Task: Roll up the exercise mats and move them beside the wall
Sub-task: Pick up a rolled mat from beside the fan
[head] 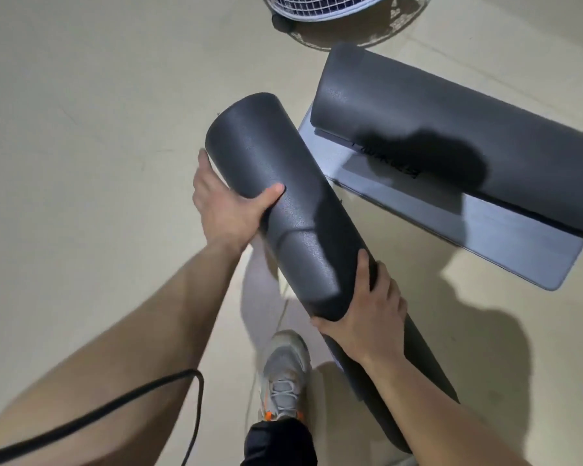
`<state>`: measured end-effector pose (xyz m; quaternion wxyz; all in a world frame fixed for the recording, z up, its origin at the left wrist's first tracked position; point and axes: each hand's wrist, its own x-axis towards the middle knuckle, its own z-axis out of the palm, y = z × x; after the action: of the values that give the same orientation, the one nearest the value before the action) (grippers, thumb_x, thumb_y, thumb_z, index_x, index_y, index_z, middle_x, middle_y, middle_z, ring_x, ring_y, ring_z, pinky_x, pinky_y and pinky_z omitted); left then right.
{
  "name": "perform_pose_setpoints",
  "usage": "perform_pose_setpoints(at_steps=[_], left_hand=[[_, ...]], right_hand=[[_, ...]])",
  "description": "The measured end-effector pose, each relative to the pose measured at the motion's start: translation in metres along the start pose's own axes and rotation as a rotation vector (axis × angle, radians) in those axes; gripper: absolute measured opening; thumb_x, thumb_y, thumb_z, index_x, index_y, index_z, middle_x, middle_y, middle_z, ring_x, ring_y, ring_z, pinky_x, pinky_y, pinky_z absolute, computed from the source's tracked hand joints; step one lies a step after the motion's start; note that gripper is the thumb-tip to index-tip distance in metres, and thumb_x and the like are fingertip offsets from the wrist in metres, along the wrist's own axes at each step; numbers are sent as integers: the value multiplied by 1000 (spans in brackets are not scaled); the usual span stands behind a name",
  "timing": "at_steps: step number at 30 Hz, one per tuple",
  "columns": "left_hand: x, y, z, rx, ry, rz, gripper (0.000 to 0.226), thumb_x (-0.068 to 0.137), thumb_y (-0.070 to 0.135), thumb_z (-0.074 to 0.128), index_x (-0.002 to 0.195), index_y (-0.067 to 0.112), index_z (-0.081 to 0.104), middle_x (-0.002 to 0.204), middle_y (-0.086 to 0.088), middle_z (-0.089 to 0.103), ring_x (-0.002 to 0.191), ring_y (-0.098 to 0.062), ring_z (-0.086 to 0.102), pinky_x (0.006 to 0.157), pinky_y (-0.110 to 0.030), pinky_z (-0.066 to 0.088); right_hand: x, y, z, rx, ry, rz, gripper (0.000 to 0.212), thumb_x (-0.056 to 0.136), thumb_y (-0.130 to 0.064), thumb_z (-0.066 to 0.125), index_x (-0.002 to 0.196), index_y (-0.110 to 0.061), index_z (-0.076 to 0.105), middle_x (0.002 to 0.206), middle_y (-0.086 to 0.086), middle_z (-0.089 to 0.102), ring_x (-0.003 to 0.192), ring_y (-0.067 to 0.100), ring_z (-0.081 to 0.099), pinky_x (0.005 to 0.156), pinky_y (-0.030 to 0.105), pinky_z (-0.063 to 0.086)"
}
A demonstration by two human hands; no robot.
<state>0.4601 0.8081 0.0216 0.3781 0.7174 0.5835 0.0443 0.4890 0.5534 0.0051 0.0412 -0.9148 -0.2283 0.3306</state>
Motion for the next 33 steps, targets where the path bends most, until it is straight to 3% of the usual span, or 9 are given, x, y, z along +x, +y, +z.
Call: perform_pose_setpoints(at_steps=[3, 7, 10, 13, 19, 23, 26, 29, 33], left_hand=[[64, 42, -15, 345, -174, 198, 137, 65, 65, 88, 166, 20, 6, 169, -10, 18, 156, -31, 14, 127, -46, 19], [83, 73, 0, 599, -277, 198, 138, 61, 71, 87, 161, 12, 12, 159, -15, 28, 148, -37, 27, 121, -50, 30], [85, 86, 3, 670, -251, 206, 131, 57, 73, 88, 152, 7, 26, 153, -13, 36, 145, -35, 34, 119, -48, 34], [87, 86, 1, 633, -260, 223, 130, 54, 72, 90, 149, 5, 33, 151, -13, 40, 144, -36, 39, 119, -48, 35], [77, 79, 2, 559, -231, 316, 126, 57, 81, 80, 150, 9, 33, 149, -13, 41, 141, -37, 37, 119, -47, 33], [76, 76, 4, 594, -316, 386, 151, 35, 90, 67, 152, 4, 24, 152, -18, 33, 144, -39, 30, 123, -47, 26], [77, 65, 0, 548, -315, 344, 158, 42, 87, 75, 160, 5, 11, 163, -20, 19, 152, -40, 19, 126, -47, 20], [50, 47, 10, 317, -220, 4, 150, 63, 77, 81, 164, 11, -9, 168, -19, 7, 150, -40, 29, 123, -47, 28], [-9, 4, 33, -293, -311, -461, 123, 65, 88, 68, 157, 23, 20, 147, 1, 50, 129, -27, 55, 114, -49, 44]], right_hand=[[-10, 16, -2, 117, -25, 64, 96, 84, -87, 22, 161, -34, 2, 162, 15, 27, 144, 39, 36, 116, 58, 33], [-55, 52, 4, 230, -16, 635, 110, 80, -88, -9, 156, -19, 32, 158, 24, 34, 144, 44, 33, 119, 59, 26], [-87, 70, 5, 368, -63, 1010, 101, 88, -82, 9, 157, -12, 28, 158, 29, 30, 144, 47, 30, 118, 58, 25], [-100, 74, 0, 601, -7, 1336, 89, 97, -73, 33, 155, -5, 29, 151, 28, 43, 134, 50, 46, 111, 58, 37], [-107, 45, 8, 1020, 150, 1540, 92, 92, -69, 55, 152, -4, 30, 145, 25, 51, 125, 47, 55, 107, 55, 44], [-126, 47, 9, 916, 3, 1332, 117, 73, -88, 57, 150, -4, 32, 144, 22, 52, 129, 45, 52, 110, 55, 43], [-120, 55, -1, 391, -191, 837, 141, 53, -103, 45, 160, -17, 15, 166, 19, 20, 152, 40, 22, 122, 56, 23], [-61, 43, -28, 261, -300, 359, 134, 62, -94, 61, 162, -24, 6, 166, 12, 21, 150, 37, 27, 122, 51, 26], [25, -2, -43, 329, -324, 122, 147, 51, -81, 81, 162, -33, -4, 158, 11, 33, 137, 40, 44, 112, 49, 41]])
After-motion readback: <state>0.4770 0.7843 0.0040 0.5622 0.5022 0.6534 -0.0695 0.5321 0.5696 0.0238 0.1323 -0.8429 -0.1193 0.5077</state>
